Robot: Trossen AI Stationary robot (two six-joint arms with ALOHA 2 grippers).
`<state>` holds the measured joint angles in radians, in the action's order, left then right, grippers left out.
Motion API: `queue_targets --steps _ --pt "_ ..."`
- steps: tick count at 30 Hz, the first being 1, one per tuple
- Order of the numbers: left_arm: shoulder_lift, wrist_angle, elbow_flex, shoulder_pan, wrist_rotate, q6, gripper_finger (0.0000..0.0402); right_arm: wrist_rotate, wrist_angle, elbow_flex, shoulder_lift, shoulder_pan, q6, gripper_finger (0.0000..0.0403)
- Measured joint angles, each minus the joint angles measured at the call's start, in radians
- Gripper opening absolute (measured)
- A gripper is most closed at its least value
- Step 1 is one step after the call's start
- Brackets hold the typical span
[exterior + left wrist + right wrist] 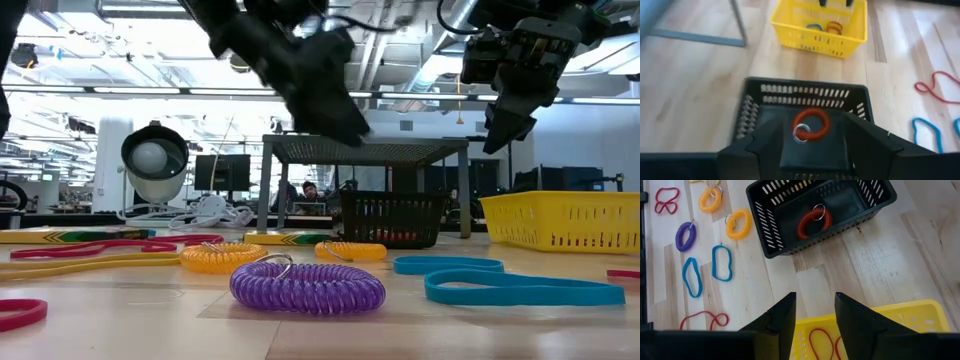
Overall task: Pick & Place Office Desk Supplies
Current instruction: Adjust the black basket
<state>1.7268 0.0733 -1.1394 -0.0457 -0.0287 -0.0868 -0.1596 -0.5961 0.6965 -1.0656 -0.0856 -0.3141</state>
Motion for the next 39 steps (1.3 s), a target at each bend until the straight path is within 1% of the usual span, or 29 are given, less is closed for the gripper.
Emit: queue_targets --steps 4,7,12,17,20,23,30,35,39 --pt "-0.107 0.178 -0.001 -0.002 -0.003 0.0 0.0177 0.0 0.0 0.0 0.0 0.0 0.0 0.0131" --pt "-0.141 0.273 0.001 0.011 -0.008 0.0 0.0168 0.0 0.003 0.0 0.0 0.0 0.0 0.0131" --pt "-0.108 0.325 0.036 0.035 -0.021 0.001 0.0156 0.0 0.011 0.0 0.0 0.001 0.0 0.0131" --pt "-0.067 0.427 0.069 0.039 -0.028 0.007 0.0157 -0.001 0.002 0.0 0.0 0.006 -0.026 0.0131" --pt "-0.061 0.423 0.084 0.038 -0.028 0.038 0.0168 -0.005 0.006 0.0 0.0 0.02 -0.027 0.0131" --pt "-0.062 0.403 0.087 0.038 -0.025 0.083 0.0188 -0.007 0.01 0.0 0.0 0.034 -0.035 0.0131" --pt "-0.053 0.406 0.089 0.038 -0.025 0.086 0.023 -0.007 0.014 0.0 0.0 0.069 -0.057 0.0131" --pt "-0.009 0.375 0.089 0.038 -0.034 0.087 0.0239 -0.007 0.032 0.0 0.0 0.087 -0.071 0.0131" --pt "0.044 0.278 0.089 0.038 -0.038 0.09 0.0234 -0.007 0.038 0.0 0.0 0.093 -0.071 0.0131"
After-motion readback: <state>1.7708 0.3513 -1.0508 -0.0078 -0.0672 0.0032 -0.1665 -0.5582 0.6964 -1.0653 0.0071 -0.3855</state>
